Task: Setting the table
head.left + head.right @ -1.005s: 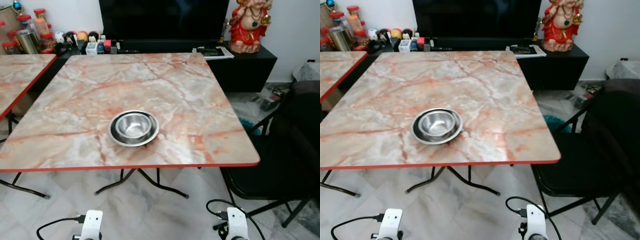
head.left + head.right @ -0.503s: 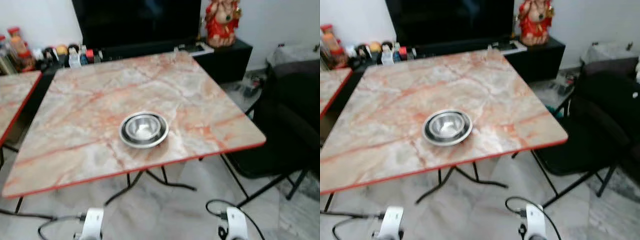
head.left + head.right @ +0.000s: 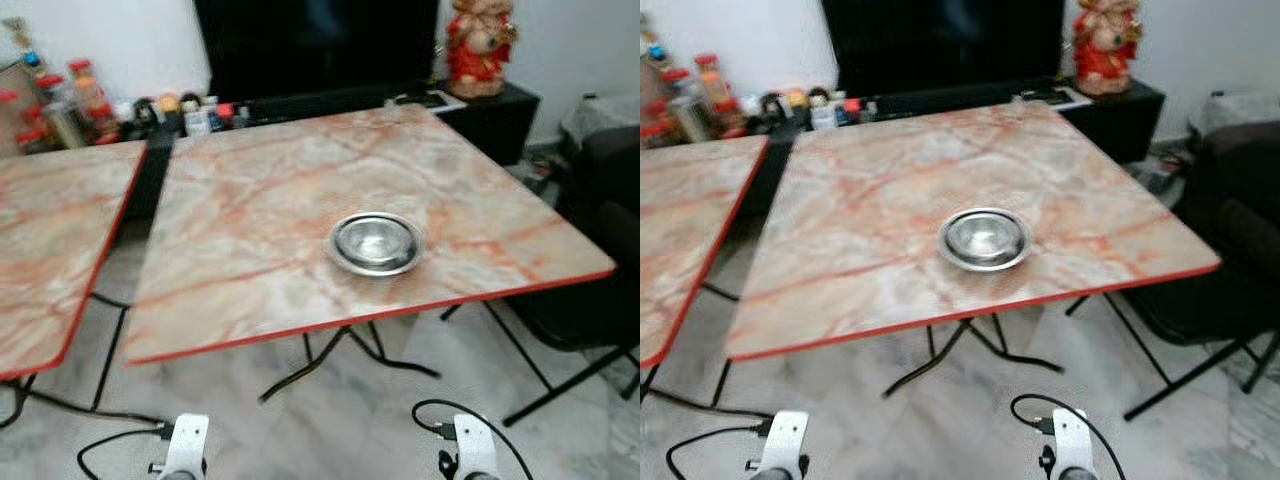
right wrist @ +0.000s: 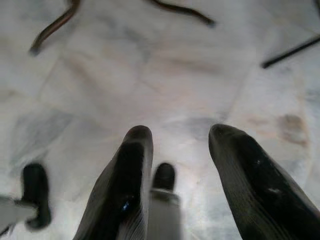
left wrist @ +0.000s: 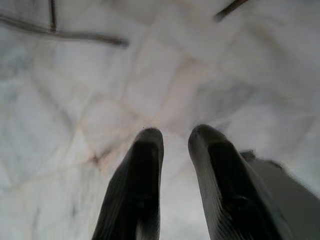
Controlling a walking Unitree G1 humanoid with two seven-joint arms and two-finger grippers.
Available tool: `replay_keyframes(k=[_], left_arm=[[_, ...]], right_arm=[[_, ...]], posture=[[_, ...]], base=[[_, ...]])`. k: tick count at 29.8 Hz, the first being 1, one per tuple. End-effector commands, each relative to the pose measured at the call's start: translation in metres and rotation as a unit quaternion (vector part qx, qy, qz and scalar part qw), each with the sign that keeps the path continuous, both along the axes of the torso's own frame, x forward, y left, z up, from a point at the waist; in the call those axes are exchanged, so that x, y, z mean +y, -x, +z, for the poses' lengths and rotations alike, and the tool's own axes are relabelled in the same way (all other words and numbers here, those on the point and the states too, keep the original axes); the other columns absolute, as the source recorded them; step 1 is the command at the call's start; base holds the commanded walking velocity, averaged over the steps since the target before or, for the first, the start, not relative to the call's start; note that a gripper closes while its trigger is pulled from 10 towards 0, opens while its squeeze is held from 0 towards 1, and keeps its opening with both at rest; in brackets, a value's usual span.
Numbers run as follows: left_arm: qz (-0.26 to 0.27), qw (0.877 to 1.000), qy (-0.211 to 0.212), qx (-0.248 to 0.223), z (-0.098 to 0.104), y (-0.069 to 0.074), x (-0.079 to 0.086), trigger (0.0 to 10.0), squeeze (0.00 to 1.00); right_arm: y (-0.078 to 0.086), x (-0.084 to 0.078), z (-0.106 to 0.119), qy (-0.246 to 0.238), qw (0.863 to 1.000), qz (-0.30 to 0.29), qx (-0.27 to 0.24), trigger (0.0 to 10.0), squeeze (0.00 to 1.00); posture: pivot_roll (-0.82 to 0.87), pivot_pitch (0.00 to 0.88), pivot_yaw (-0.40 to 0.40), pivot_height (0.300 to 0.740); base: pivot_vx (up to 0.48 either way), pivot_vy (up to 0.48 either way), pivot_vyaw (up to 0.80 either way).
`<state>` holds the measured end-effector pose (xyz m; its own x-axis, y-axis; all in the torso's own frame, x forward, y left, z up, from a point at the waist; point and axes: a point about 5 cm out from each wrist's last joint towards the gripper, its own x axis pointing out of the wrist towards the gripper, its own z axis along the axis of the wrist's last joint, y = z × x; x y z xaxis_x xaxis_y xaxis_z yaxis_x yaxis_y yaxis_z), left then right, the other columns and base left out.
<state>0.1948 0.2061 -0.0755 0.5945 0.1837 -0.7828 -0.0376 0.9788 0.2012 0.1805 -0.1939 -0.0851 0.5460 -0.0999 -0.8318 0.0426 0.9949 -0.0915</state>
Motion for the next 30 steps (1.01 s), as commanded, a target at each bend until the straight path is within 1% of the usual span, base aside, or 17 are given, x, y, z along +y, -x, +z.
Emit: replay_keyframes(k=[1, 12, 17, 23, 26, 30], left_arm=[[0.018, 1.0, -0.005, 0.013, -0.003, 0.007, 0.008, 10.0, 0.0], [0.025, 1.0, -0.01, 0.008, -0.001, 0.006, 0.012, 10.0, 0.0], [0.032, 0.999, -0.013, 0.006, 0.0, 0.006, 0.016, 10.0, 0.0], [0.037, 0.999, -0.02, 0.006, 0.001, 0.007, 0.021, 10.0, 0.0], [0.039, 0.999, -0.028, 0.003, 0.002, 0.007, 0.027, 10.0, 0.0], [0.041, 0.999, -0.035, -0.002, 0.004, 0.007, 0.031, 10.0, 0.0]], right_arm=[[-0.004, 0.009, 0.001, -0.012, 1.0, 0.002, -0.006, 10.0, 0.0], [-0.004, 0.013, 0.0, -0.01, 1.0, 0.003, -0.006, 10.0, 0.0], [-0.004, 0.014, 0.0, -0.009, 1.0, 0.005, -0.005, 10.0, 0.0], [-0.007, 0.015, 0.001, -0.018, 1.0, -0.007, -0.008, 10.0, 0.0], [-0.007, 0.019, 0.001, -0.02, 1.0, -0.001, -0.008, 10.0, 0.0], [-0.006, 0.021, 0.0, -0.02, 1.0, 0.003, -0.004, 10.0, 0.0]], posture=[[-0.05, 0.0, 0.028, 0.74], [-0.04, 0.0, 0.029, 0.74], [-0.03, 0.0, 0.028, 0.74], [-0.03, 0.0, 0.033, 0.74], [-0.01, 0.0, 0.042, 0.74], [0.01, 0.0, 0.045, 0.74]], base=[[0.0, 0.48, 0.0], [0.0, 0.474, 0.0], [0.0, 0.465, 0.53], [0.0, 0.372, 0.0], [0.0, 0.0, 0.0], [0.0, 0.0, 0.0]])
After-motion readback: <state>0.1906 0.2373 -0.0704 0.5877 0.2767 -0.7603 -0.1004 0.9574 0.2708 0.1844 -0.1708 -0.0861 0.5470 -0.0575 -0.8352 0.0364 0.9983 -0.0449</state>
